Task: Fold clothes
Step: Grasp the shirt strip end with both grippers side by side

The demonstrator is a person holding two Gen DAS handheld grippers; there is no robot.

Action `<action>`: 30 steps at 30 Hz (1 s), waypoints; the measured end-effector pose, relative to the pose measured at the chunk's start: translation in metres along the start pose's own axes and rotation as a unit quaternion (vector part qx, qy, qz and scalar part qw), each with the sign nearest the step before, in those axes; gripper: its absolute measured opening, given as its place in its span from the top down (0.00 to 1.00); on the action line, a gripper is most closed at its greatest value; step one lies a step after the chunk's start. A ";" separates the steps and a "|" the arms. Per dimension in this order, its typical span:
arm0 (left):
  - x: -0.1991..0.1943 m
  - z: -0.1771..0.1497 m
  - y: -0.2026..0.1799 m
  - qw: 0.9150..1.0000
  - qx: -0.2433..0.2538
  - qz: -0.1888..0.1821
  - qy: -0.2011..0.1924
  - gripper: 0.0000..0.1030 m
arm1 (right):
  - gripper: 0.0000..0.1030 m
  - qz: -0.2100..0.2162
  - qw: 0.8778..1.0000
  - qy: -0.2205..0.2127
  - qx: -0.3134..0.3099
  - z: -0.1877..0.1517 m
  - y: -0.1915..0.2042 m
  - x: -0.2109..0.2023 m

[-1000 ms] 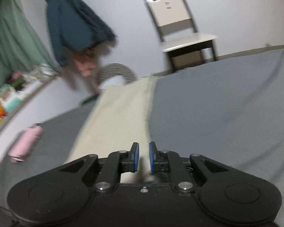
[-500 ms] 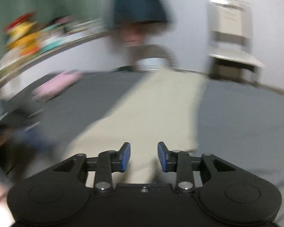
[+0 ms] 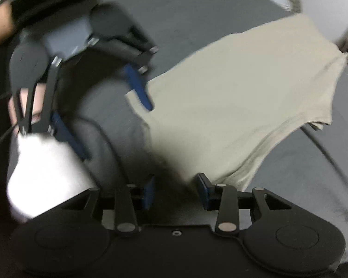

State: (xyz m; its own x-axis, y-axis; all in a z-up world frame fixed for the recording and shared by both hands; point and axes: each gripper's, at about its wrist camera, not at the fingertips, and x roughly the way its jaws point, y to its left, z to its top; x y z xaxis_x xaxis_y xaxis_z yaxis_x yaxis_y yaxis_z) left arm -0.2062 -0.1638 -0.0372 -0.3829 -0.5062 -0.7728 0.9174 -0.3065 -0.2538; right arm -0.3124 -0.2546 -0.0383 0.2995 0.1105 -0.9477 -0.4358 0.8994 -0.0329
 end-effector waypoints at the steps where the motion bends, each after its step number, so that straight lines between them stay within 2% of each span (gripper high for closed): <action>1: -0.004 -0.001 0.004 1.000 -0.013 -0.012 -0.003 0.15 | 0.63 -0.013 1.000 -0.004 -0.010 0.002 0.005 -0.005; 4: -0.013 -0.004 0.008 1.000 -0.020 -0.014 -0.003 0.15 | 0.60 -0.046 0.998 -0.032 -0.032 0.008 0.020 -0.018; 6: -0.021 -0.007 0.008 1.000 -0.013 -0.007 -0.004 0.15 | 0.59 -0.085 0.993 -0.033 -0.072 0.010 0.035 -0.017; 9: -0.046 -0.010 0.005 0.999 -0.002 0.019 -0.047 0.15 | 0.59 -0.135 0.980 0.002 -0.149 0.003 0.055 0.001; 12: -0.068 -0.012 0.007 0.996 -0.001 0.043 -0.084 0.15 | 0.58 -0.181 0.961 0.012 -0.206 0.000 0.073 0.016; 14: -0.075 -0.013 0.008 0.993 0.001 0.059 -0.102 0.15 | 0.52 -0.213 0.953 0.009 -0.217 0.002 0.080 0.024; 18: -0.076 -0.007 0.009 0.992 0.010 0.065 -0.112 0.15 | 0.52 -0.236 0.943 0.007 -0.235 0.003 0.086 0.031; 23: -0.060 0.005 0.008 0.990 0.031 0.082 -0.114 0.15 | 0.52 -0.261 0.934 -0.025 -0.243 0.006 0.084 0.033; 27: -0.049 0.005 -0.015 0.978 0.094 0.135 -0.129 0.15 | 0.50 -0.293 0.924 -0.048 -0.242 0.007 0.081 0.020; 30: -0.035 0.006 -0.039 0.953 0.178 0.202 -0.135 0.15 | 0.48 -0.302 0.923 -0.060 -0.230 0.011 0.073 0.016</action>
State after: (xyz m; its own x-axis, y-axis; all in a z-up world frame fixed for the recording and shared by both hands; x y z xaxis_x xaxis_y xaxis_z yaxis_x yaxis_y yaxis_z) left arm -0.2296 -0.1394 0.0032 -0.0633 -0.8156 -0.5752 0.9195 -0.2717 0.2841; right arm -0.3295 -0.1826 -0.0524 0.6856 -0.2814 -0.6714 -0.4643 0.5413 -0.7010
